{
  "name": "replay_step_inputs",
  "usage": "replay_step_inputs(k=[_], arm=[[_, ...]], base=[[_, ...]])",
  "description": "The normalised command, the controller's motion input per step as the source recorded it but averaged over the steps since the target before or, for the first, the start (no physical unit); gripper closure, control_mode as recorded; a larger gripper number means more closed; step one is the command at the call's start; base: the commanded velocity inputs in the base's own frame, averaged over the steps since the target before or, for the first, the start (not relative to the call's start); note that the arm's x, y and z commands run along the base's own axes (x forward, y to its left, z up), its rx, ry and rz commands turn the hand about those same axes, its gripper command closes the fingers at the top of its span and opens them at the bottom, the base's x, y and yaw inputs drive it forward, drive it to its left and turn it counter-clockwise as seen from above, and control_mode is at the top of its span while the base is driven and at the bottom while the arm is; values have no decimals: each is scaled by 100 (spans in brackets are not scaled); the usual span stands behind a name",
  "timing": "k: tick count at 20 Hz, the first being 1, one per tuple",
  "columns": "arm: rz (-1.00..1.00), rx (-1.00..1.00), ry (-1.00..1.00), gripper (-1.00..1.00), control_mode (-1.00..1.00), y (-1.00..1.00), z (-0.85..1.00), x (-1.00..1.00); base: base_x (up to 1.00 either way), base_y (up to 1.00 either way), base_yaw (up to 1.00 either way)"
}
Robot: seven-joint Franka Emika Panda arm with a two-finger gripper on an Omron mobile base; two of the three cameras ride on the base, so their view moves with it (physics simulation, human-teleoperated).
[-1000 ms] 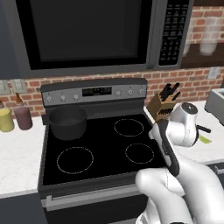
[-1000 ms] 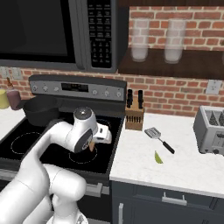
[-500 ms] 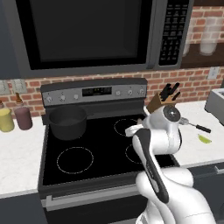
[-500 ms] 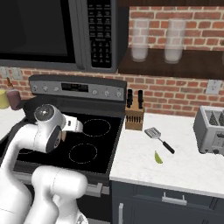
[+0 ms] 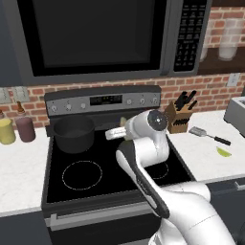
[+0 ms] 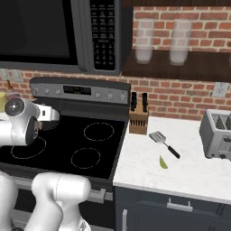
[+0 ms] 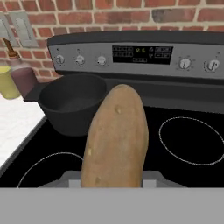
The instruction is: Put the sweet potato and lemon wedge in the pot. Retrieve the spatula and lightly stir the vegetables in the pot.
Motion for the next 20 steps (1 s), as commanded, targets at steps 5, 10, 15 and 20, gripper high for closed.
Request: replay_step_inputs(k=[5,10,15,20], arm=[[2,0,-2,100,-100,76,9,32],[0,1,0,100,-100,48,-2,53],[0,0,0,100,-100,35,-10,63],[0,0,0,100,-100,42,-8,53]], base=[[0,0,0],[0,0,0],[0,0,0],[0,0,0]])
